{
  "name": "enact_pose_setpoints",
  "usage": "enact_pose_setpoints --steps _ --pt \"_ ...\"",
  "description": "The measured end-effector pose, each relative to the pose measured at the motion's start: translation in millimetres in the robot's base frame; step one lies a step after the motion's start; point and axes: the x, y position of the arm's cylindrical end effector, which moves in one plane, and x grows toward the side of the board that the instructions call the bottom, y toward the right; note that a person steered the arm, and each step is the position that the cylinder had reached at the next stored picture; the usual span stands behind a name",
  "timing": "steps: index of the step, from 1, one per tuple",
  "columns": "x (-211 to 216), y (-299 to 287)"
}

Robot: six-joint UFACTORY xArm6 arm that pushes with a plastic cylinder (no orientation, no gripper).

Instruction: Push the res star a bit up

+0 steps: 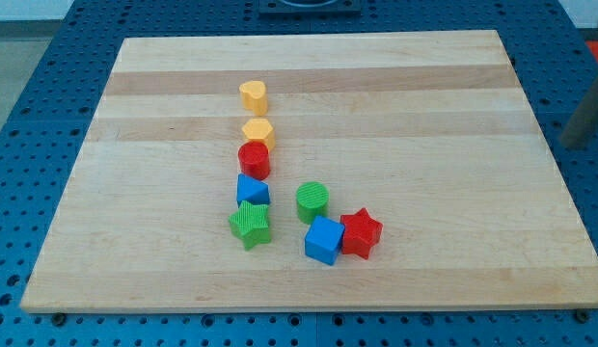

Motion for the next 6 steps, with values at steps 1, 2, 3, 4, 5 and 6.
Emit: enact_pose_setpoints --steps 1,2,3,4,5,6 --pt "16 -5" --pt "99 -101" --pt "159 -175" --pt "171 -260" --pt "164 -300" --pt "143 -300"
